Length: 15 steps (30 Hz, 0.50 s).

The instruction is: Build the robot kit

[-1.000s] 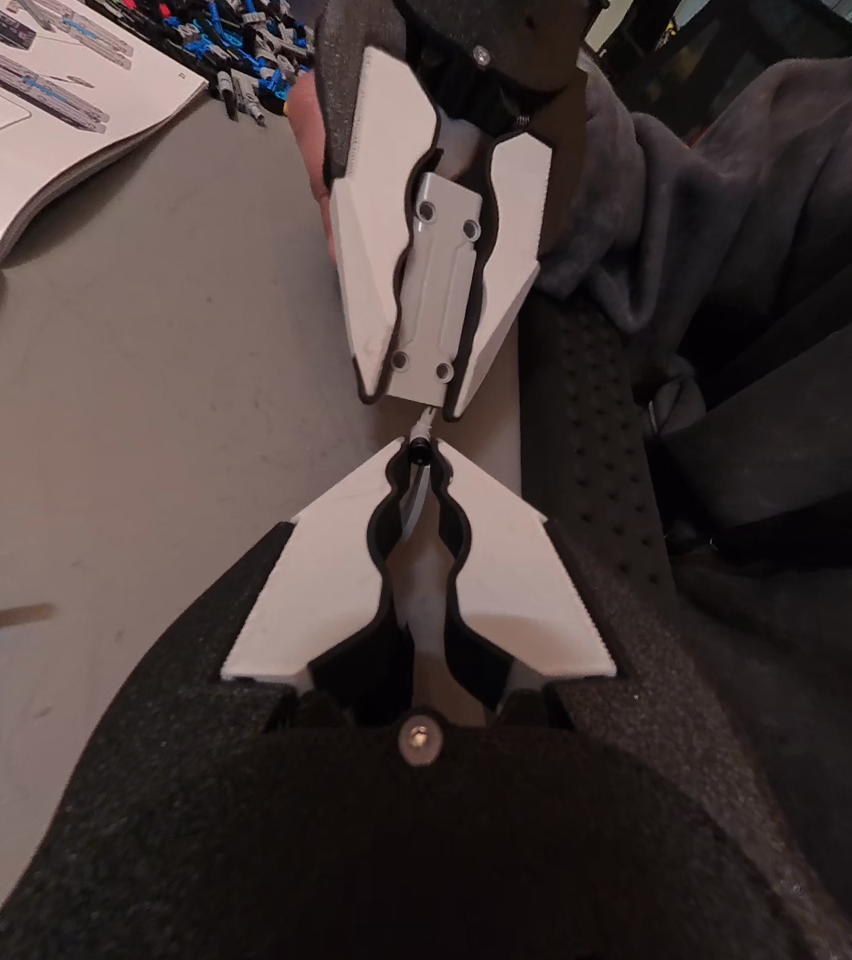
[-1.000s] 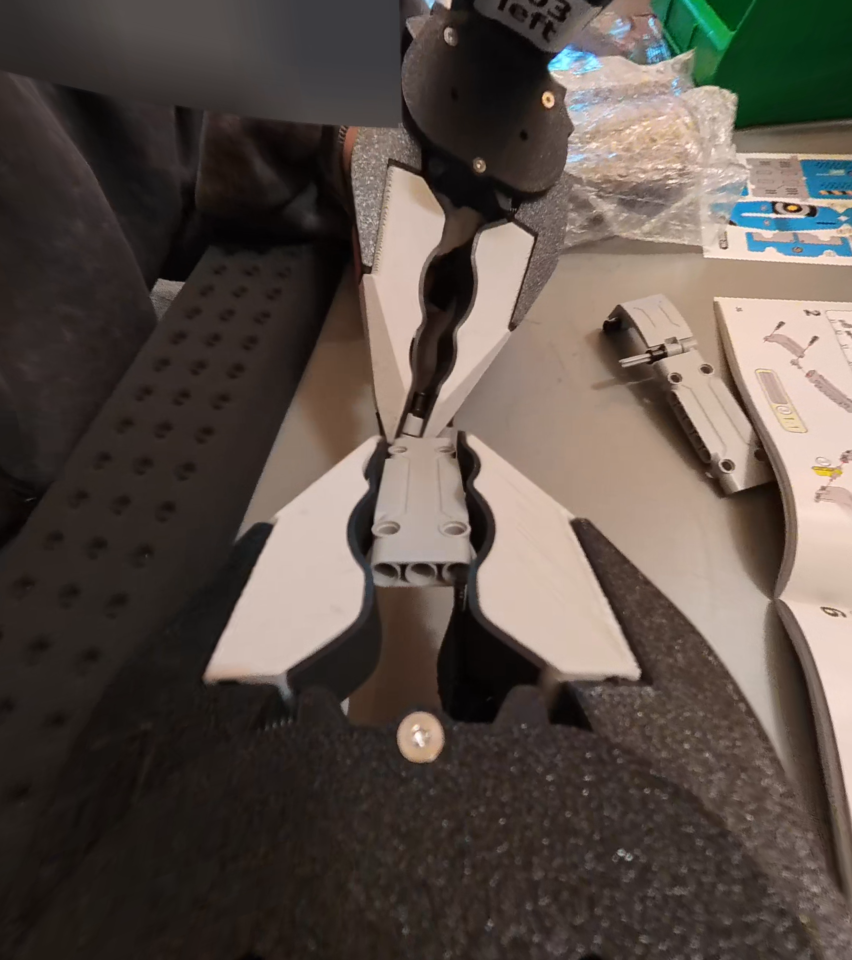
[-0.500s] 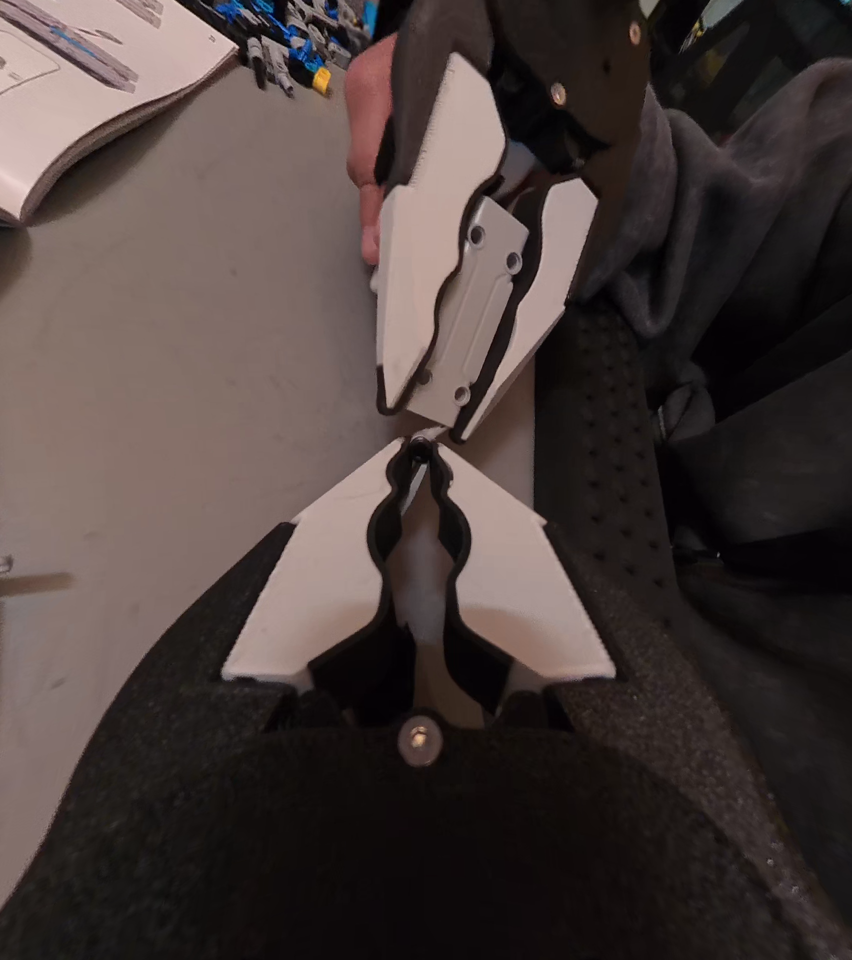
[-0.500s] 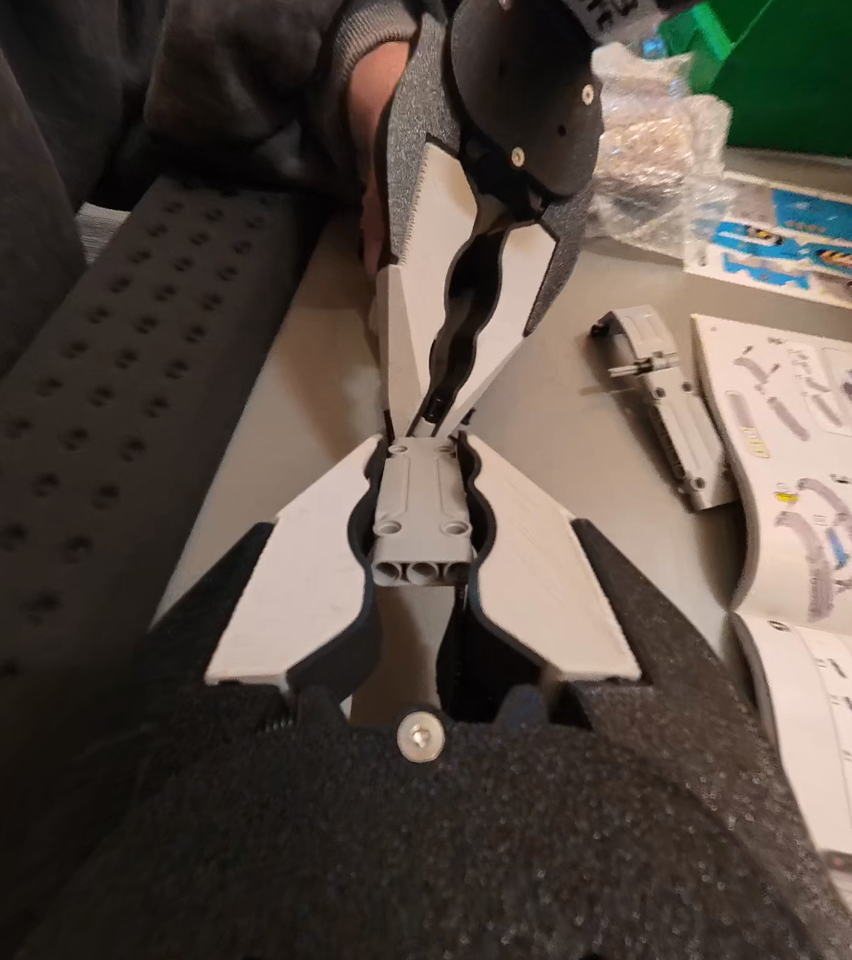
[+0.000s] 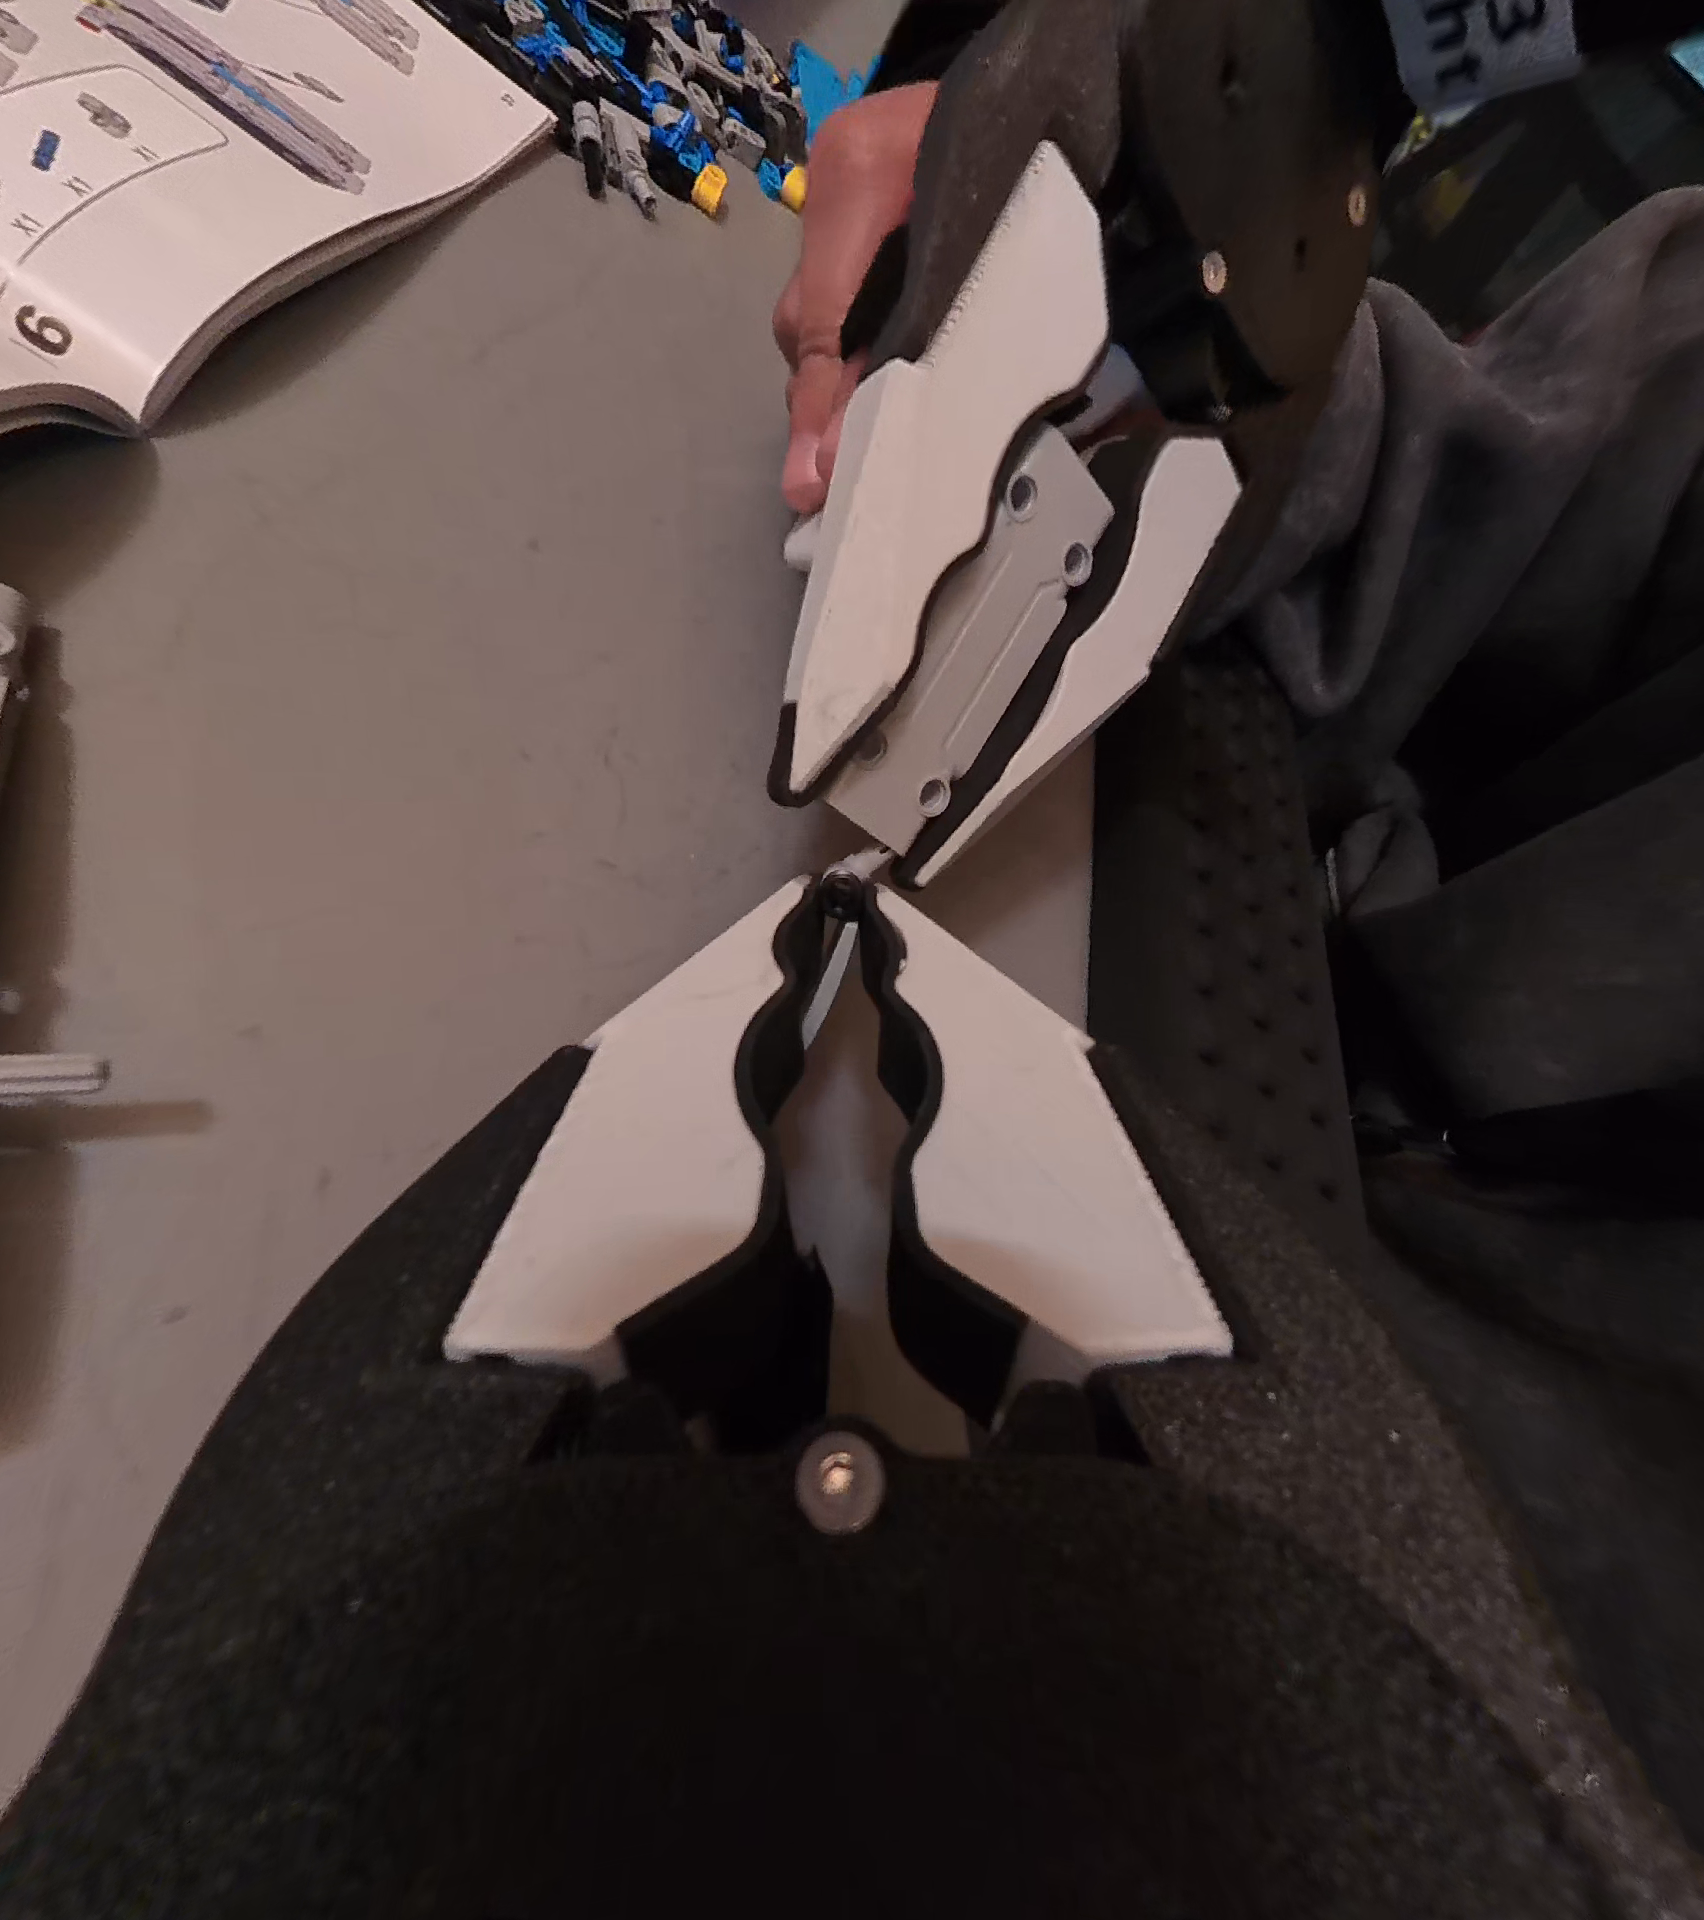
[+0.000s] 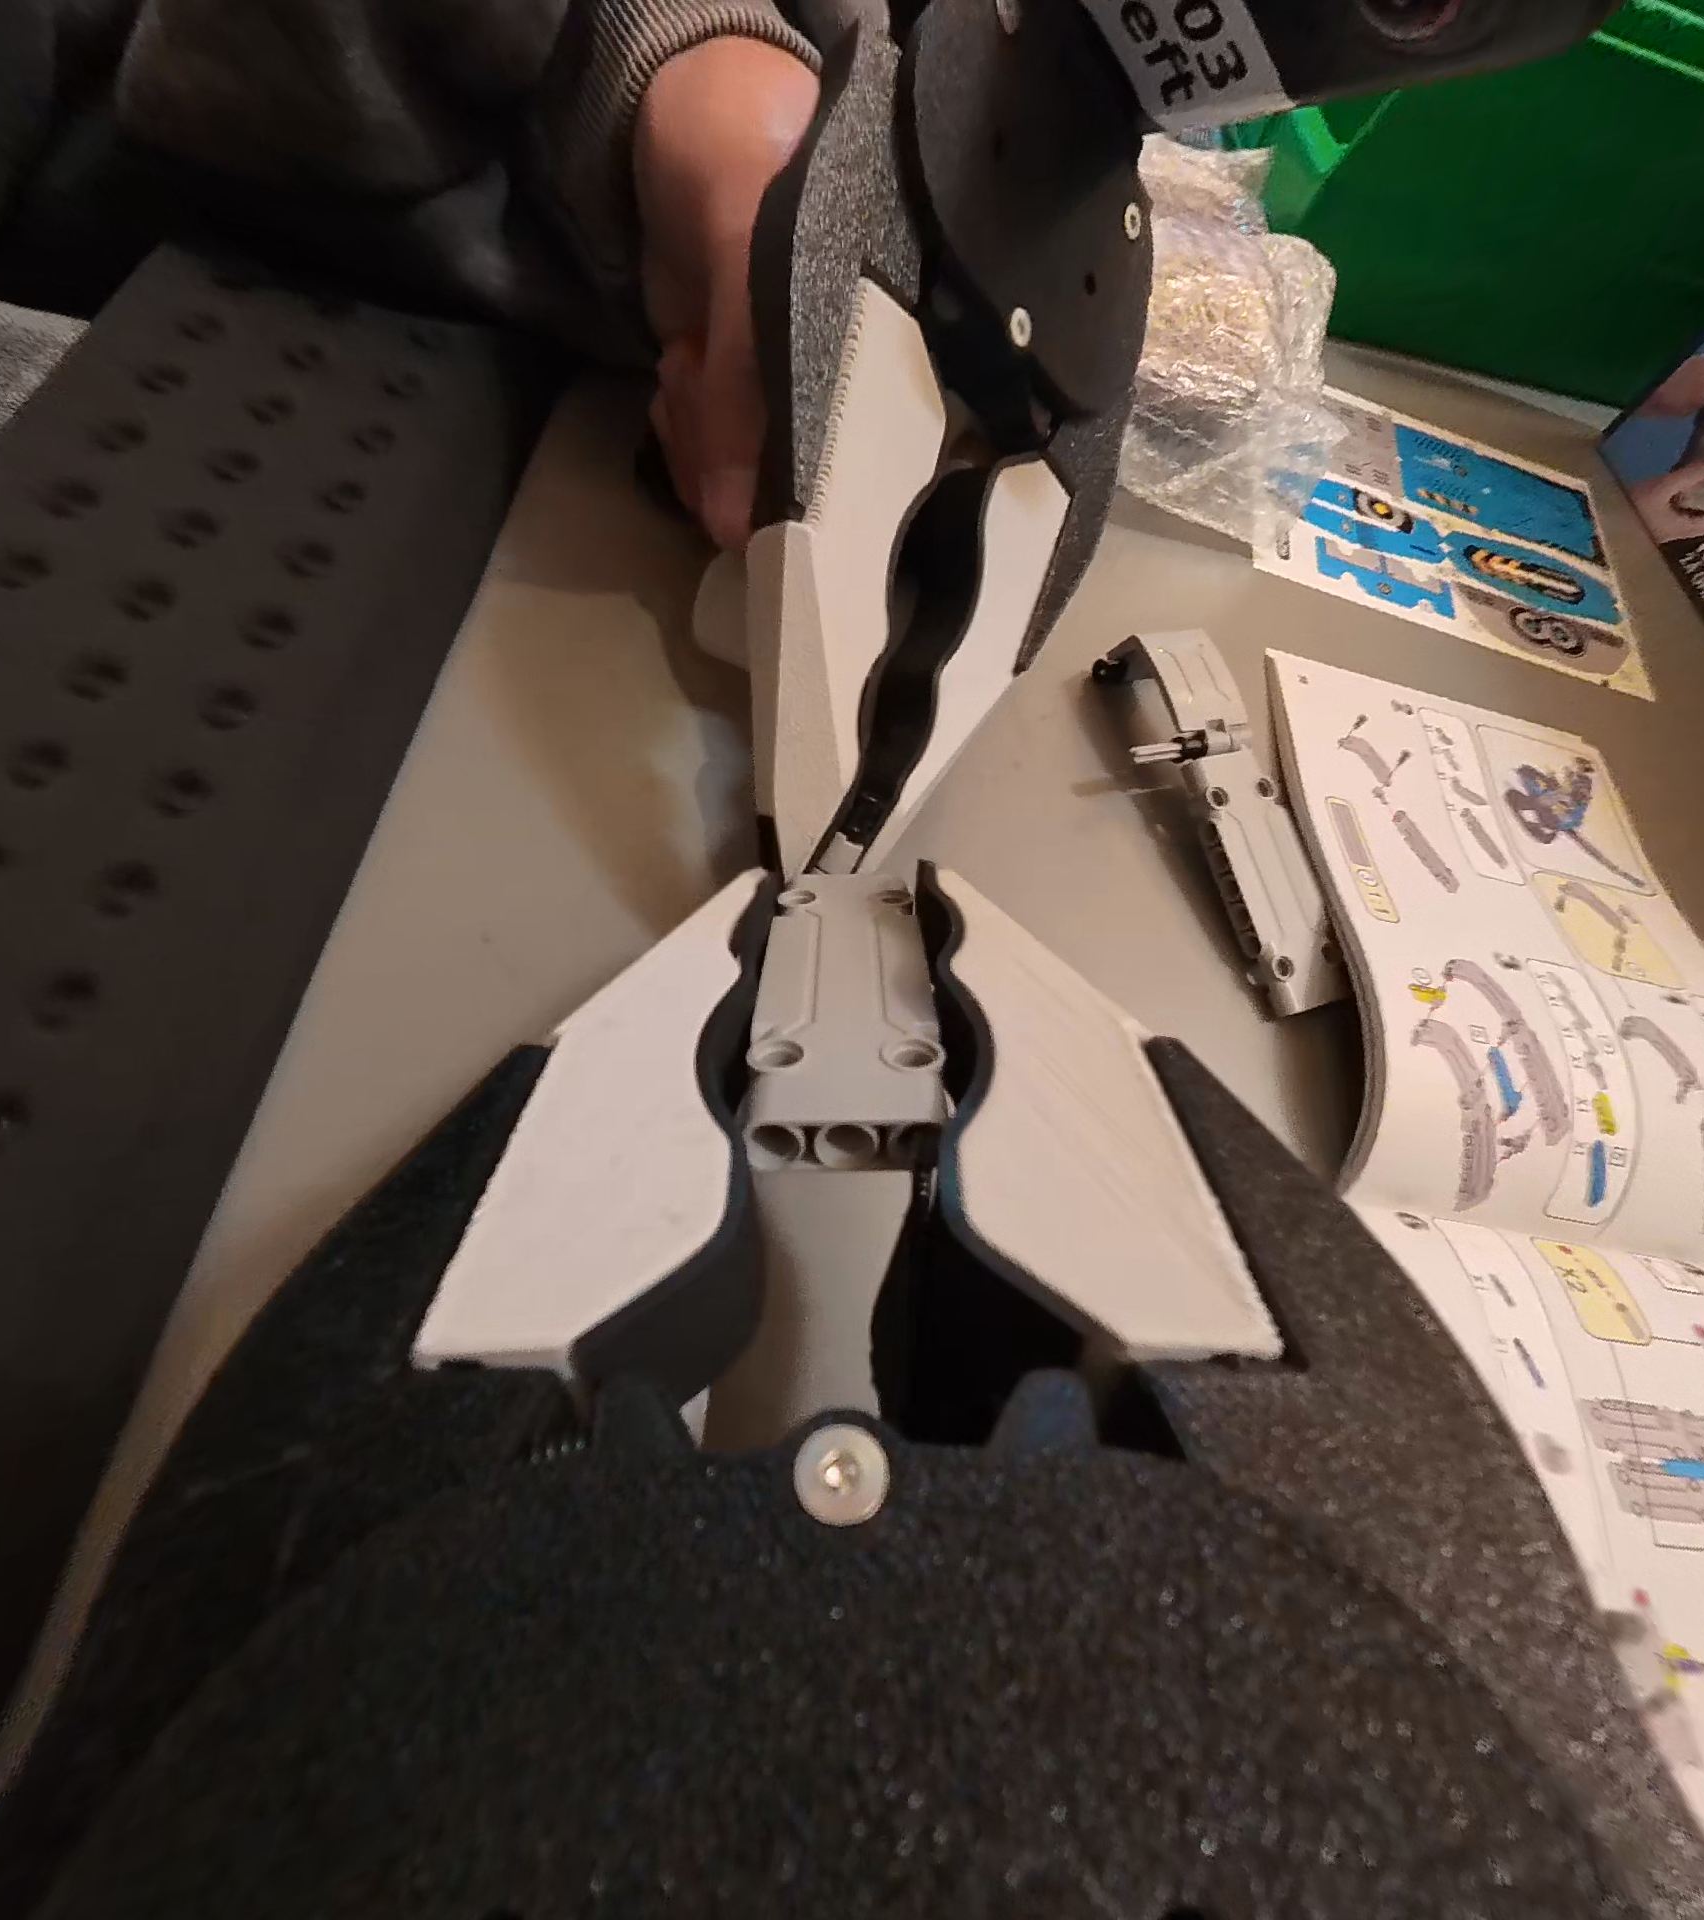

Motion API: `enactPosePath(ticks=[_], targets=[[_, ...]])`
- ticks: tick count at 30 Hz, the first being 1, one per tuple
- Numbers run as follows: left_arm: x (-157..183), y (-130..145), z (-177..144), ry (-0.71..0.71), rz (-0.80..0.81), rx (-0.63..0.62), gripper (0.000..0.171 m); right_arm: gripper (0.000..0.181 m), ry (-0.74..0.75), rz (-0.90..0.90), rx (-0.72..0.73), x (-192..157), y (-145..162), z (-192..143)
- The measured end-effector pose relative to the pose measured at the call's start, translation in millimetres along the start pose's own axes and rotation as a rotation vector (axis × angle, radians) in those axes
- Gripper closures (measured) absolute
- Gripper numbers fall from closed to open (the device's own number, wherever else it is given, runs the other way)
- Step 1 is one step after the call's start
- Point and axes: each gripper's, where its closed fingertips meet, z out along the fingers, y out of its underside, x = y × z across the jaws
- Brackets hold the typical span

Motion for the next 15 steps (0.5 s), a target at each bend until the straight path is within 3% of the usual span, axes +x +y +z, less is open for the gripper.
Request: enactPosePath(ticks=[15], targets=[[-5.8, -2.6, -2.8, -0.037, -0.011, 0.023, 0.168, 0.156, 0.222, -0.286, -0.126, 7.1, -1.9, 2.4]])
